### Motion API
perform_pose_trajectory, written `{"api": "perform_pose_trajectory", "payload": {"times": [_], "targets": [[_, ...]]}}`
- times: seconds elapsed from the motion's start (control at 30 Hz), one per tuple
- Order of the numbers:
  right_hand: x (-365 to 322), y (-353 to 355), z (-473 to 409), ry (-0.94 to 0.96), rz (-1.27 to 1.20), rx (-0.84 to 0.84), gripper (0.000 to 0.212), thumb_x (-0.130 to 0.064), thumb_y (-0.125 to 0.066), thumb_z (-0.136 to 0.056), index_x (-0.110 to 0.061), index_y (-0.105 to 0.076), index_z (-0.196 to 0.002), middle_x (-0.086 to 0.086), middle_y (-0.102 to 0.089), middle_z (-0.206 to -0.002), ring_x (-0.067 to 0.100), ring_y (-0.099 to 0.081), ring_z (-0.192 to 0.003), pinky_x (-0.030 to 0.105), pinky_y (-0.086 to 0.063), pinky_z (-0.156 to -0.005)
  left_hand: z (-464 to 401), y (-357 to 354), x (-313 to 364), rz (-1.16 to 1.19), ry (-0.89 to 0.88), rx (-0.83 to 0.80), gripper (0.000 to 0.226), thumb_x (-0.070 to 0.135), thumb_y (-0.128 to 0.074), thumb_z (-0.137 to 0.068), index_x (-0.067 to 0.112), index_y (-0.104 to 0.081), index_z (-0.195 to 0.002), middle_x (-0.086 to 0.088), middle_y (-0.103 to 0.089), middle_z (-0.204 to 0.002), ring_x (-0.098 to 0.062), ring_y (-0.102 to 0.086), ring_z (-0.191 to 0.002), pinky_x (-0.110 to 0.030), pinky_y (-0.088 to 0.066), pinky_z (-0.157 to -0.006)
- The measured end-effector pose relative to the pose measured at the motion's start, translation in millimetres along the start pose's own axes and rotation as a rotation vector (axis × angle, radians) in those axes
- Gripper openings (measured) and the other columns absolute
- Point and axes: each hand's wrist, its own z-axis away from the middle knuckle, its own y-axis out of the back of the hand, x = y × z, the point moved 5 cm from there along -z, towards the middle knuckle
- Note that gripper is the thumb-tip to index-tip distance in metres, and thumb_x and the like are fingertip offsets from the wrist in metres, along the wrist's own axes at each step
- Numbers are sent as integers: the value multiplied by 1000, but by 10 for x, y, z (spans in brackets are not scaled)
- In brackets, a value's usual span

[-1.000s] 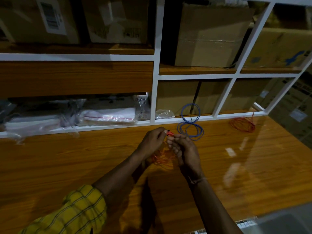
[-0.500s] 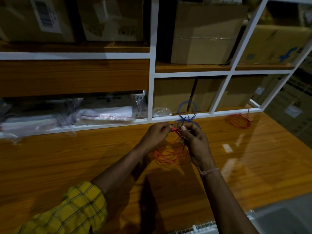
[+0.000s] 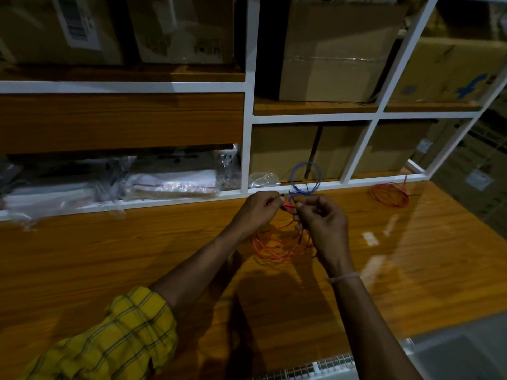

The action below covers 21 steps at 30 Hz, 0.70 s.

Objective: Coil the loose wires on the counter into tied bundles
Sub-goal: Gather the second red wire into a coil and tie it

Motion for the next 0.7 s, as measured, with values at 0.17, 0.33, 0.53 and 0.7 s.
{"api": "perform_pose_trajectory", "payload": {"times": [0.17, 0.33, 0.53, 0.7], "targets": [[-115, 17, 22, 202, 280, 50, 8, -6, -73, -90, -10, -78, -94, 4, -74, -69, 18, -72, -62, 39, -61, -61, -45, -20, 40, -52, -6, 10, 30, 28, -52, -104, 14, -71, -84, 3, -56, -66, -9, -50, -62, -32, -34, -59], [-118, 3, -4, 233, 382, 34, 10, -18, -72, -87, -16, -80, -93, -1, -74, -66, 11, -73, -61, 47, -61, -64, -69, -34, 54, -97, -9, 13, 30, 28, -51, -103, 15, -71, -86, -7, -63, -74, -20, -59, -72, -36, -39, -60], [-115, -11, -24, 200, 378, 39, 9, -10, -73, -89, -14, -80, -91, -1, -73, -63, 12, -73, -59, 48, -61, -63, -80, -28, 80, -125, -29, 16, 28, 27, -51, -103, 15, -70, -85, -4, -63, -74, -19, -60, -71, -40, -44, -62], [-107, -9, -17, 165, 335, 53, 8, -9, -74, -90, -14, -80, -93, 2, -74, -65, 15, -74, -58, 49, -62, -62, -71, -7, 79, -129, -33, 13, 28, 27, -51, -103, 16, -70, -86, -5, -63, -74, -21, -60, -71, -41, -45, -62]]}}
